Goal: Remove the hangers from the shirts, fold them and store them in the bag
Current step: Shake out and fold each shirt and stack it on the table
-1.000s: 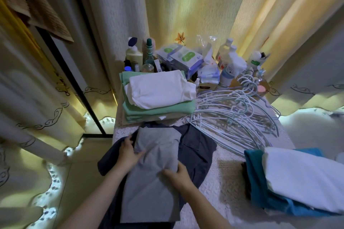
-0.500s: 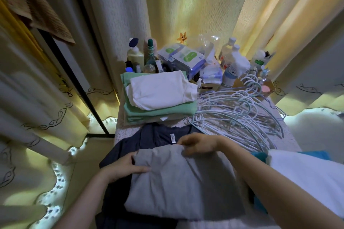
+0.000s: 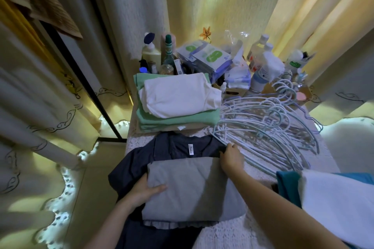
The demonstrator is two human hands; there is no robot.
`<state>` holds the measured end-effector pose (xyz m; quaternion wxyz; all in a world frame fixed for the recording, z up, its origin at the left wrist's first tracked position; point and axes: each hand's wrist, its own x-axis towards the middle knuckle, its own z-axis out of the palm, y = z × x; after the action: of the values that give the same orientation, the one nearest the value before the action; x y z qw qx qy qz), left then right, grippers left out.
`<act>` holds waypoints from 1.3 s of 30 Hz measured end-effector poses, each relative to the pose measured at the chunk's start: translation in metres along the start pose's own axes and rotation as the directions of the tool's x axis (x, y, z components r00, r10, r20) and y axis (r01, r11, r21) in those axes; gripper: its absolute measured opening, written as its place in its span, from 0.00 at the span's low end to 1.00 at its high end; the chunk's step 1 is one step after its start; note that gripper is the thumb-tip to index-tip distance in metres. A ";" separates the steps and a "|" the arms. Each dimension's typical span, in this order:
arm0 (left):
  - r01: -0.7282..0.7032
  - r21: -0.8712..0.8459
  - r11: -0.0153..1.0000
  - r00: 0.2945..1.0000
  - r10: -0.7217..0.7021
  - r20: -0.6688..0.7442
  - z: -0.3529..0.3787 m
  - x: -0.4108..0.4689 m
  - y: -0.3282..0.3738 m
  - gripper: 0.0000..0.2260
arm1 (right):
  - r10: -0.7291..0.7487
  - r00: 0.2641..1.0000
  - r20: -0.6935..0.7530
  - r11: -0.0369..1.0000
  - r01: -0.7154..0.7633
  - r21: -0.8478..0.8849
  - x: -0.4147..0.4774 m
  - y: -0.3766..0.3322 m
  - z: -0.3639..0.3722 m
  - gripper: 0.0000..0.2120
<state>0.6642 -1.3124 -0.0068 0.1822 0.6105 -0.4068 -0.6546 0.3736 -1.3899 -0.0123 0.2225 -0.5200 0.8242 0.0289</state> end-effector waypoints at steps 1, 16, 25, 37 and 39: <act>-0.002 0.008 1.000 1.000 0.002 0.007 -0.001 0.001 -0.001 0.21 | -0.022 1.000 0.016 1.000 0.023 -0.021 0.002 0.001 0.000 0.13; 0.002 -0.007 1.000 0.999 -0.002 0.050 -0.002 0.001 0.000 0.24 | -0.117 0.974 0.195 0.990 0.099 0.098 0.025 0.007 -0.010 0.22; 0.128 -0.001 0.992 0.974 -0.125 0.190 -0.015 -0.022 0.007 0.30 | -0.635 0.740 0.219 0.748 0.520 0.412 -0.026 -0.015 -0.093 0.16; 0.171 0.097 0.980 0.923 -0.194 0.333 -0.037 -0.066 0.046 0.34 | -0.784 0.564 -0.260 0.449 0.804 0.389 -0.117 -0.051 -0.308 0.12; 0.187 0.088 0.978 0.923 -0.206 0.325 -0.031 -0.065 0.052 0.26 | -0.786 0.546 -0.290 0.447 0.826 0.342 -0.127 -0.048 -0.346 0.15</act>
<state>0.6922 -1.3060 0.0773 0.0273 0.5338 -0.3863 -0.7517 0.3446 -1.4014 0.3576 0.2837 -0.7838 0.4699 -0.2905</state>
